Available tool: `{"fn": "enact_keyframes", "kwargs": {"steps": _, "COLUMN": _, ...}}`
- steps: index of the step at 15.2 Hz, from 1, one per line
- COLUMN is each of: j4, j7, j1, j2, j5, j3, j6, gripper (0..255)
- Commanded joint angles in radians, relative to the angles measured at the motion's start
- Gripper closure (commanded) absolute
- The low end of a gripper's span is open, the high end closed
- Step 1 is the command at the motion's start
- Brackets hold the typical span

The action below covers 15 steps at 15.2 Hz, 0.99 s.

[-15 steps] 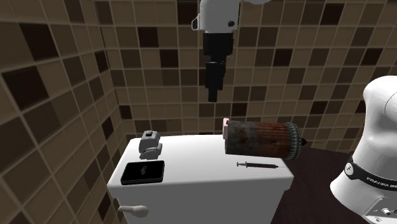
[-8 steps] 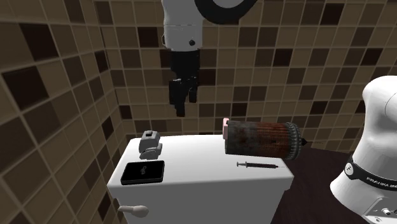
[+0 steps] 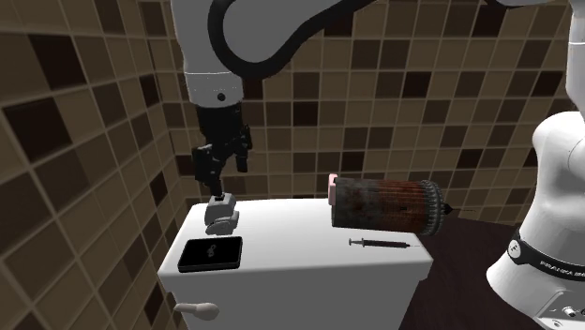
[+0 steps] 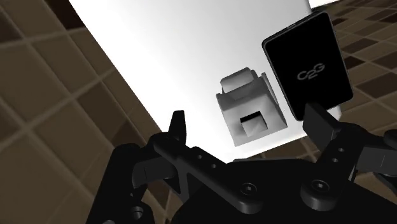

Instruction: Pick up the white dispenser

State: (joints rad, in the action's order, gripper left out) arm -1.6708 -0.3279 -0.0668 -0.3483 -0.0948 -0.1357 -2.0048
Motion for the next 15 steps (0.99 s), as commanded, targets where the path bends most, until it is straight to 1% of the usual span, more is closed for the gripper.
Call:
{"fn": "enact_keyframes", "kwargs": {"steps": 1, "j4": 0.110, "j7": -0.023, "j1": -0.016, "j2": -0.092, "j5": -0.013, "j3": 0.002, "j6": 0.019, "gripper": 0}}
{"fn": "enact_keyframes", "kwargs": {"steps": 2, "j4": 0.164, "j7": -0.032, "j1": -0.023, "j2": -0.137, "j5": -0.018, "j3": 0.004, "j6": 0.029, "gripper": 0}}
{"fn": "enact_keyframes", "kwargs": {"steps": 3, "j4": 0.169, "j7": -0.032, "j1": -0.024, "j2": -0.140, "j5": -0.018, "j3": 0.004, "j6": 0.030, "gripper": 0}}
{"fn": "enact_keyframes", "kwargs": {"steps": 10, "j4": 0.119, "j7": -0.040, "j1": -0.025, "j2": -0.175, "j5": -0.026, "j3": 0.008, "j6": -0.054, "gripper": 0}}
{"fn": "enact_keyframes", "kwargs": {"steps": 12, "j4": 0.118, "j7": -0.040, "j1": -0.025, "j2": -0.175, "j5": -0.026, "j3": 0.008, "j6": -0.054, "gripper": 0}}
{"fn": "enact_keyframes", "kwargs": {"steps": 13, "j4": 0.121, "j7": -0.039, "j1": -0.025, "j2": -0.176, "j5": -0.026, "j3": 0.008, "j6": -0.053, "gripper": 255}}
{"fn": "enact_keyframes", "kwargs": {"steps": 15, "j4": 0.121, "j7": -0.039, "j1": -0.025, "j2": -0.176, "j5": -0.026, "j3": 0.008, "j6": -0.053, "gripper": 255}}
